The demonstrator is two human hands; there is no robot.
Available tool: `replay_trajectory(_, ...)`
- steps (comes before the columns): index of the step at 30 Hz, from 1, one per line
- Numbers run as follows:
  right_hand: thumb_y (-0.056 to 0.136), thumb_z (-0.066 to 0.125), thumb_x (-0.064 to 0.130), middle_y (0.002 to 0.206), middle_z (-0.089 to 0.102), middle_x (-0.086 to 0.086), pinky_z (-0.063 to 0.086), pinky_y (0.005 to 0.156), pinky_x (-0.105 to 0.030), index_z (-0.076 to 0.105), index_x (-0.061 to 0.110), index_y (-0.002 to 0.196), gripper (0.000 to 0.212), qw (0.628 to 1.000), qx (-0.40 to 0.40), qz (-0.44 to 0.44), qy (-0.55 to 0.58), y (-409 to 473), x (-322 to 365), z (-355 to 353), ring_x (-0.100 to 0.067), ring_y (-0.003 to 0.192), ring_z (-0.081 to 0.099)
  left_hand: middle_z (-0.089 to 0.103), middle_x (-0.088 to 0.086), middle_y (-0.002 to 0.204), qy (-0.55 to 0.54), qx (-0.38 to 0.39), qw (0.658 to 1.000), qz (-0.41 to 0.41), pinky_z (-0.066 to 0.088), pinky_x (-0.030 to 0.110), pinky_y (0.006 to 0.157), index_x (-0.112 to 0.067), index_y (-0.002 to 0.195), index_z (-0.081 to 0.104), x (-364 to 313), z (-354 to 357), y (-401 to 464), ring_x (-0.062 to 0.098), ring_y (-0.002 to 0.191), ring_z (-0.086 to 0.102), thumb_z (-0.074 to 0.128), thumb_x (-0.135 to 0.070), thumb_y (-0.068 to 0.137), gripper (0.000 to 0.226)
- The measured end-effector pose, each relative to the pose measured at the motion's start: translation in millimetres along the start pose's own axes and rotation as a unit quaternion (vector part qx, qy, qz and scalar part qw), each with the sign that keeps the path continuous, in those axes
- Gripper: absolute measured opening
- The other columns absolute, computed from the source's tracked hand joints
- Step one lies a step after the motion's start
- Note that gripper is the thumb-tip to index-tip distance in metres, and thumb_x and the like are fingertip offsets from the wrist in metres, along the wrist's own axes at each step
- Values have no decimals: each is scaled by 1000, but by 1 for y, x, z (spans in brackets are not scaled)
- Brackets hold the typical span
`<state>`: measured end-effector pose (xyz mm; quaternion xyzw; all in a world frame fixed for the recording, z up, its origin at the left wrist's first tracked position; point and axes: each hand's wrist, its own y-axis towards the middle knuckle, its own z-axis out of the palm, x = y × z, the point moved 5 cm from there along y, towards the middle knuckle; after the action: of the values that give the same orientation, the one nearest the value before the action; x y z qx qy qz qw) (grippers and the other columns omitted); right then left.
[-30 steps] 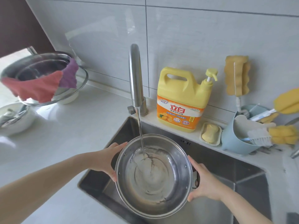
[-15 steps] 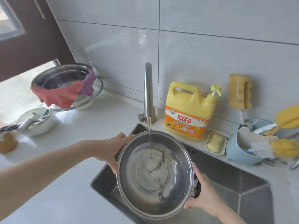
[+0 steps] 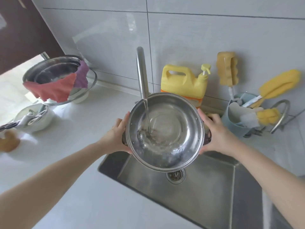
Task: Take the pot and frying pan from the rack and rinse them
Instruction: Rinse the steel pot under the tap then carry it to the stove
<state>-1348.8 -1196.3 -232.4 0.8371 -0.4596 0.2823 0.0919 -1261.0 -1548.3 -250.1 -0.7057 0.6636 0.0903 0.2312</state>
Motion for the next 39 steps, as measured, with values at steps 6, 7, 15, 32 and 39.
replay_trajectory(6,28,93,59,131,32,10,45,85,-20,-6,57,146,154,983,170,53,-47,6,-18,-25,-2,89,53,14,-12,154,-72,188,980,3,16,37,119,-51,146,-18,-7,35,5,11,143,18,92,-51,49,146)
replay_trajectory(7,26,92,61,136,37,15,43,82,-16,-2,56,147,154,979,194,51,-22,3,-22,-21,-1,92,55,14,-13,157,-66,215,974,3,20,39,120,-50,147,-16,-7,36,5,13,144,21,92,-52,49,145)
replay_trajectory(15,38,97,31,137,40,11,31,108,-25,7,66,141,141,985,75,10,155,-18,-15,55,0,129,32,33,-10,128,42,201,979,8,40,47,107,-53,146,-13,-3,-21,10,21,126,42,93,-52,41,149)
replay_trajectory(32,38,100,21,118,36,-13,59,64,-42,-2,37,154,156,953,-235,-132,-137,-34,-10,15,-28,70,61,38,10,104,90,-256,951,147,51,39,40,-21,155,-10,-11,18,-12,34,75,55,82,-54,56,139)
replay_trajectory(39,44,95,22,115,38,-18,57,77,-42,3,28,156,146,895,-334,-219,-199,-62,9,-15,-27,93,47,41,14,109,120,-389,886,220,48,34,43,-16,155,-8,-31,5,-26,29,86,45,62,-52,79,109)
